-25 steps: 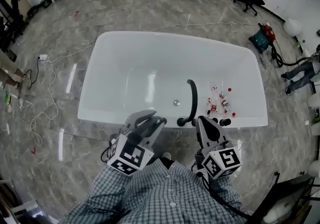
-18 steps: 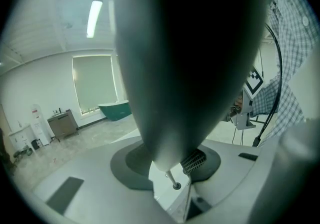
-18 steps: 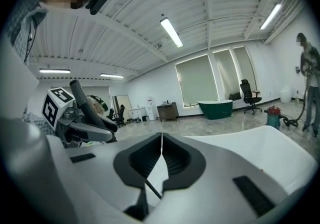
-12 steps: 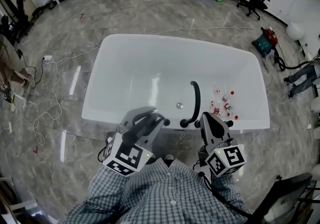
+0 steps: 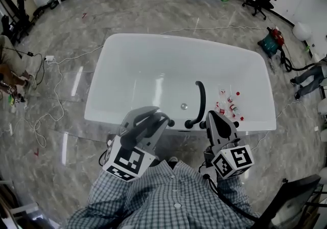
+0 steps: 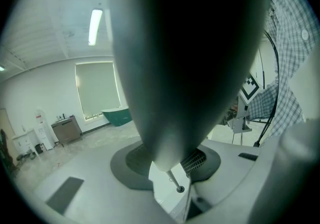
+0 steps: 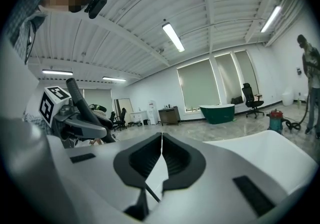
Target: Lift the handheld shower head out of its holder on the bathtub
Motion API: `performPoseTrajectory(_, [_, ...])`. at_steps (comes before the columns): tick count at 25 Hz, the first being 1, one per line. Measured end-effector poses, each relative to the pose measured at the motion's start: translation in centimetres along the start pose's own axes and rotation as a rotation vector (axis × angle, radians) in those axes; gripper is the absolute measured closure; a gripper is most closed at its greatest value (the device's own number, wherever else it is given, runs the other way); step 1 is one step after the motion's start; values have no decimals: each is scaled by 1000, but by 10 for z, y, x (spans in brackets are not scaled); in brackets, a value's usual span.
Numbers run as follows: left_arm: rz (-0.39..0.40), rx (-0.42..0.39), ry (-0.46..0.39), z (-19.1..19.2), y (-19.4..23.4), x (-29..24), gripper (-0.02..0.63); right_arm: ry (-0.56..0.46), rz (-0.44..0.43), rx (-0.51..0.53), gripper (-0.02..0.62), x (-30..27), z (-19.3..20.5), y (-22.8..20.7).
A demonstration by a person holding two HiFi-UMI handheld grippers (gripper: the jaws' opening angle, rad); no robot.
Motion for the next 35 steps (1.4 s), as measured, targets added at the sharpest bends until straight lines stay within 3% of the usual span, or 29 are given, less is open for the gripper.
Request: performPoseTrajectory(35, [-1, 16, -12, -5, 2, -7, 473, 18, -4, 28, 578, -4, 4, -7])
Point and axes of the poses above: the fingertips, and each gripper's own axes: x backward along the fingers, y to its left, z out of its underside, the point moved 6 cm from there along x, backward along the fingers, and after that the axes turned 13 degrees about x, right-handed, at the moved point
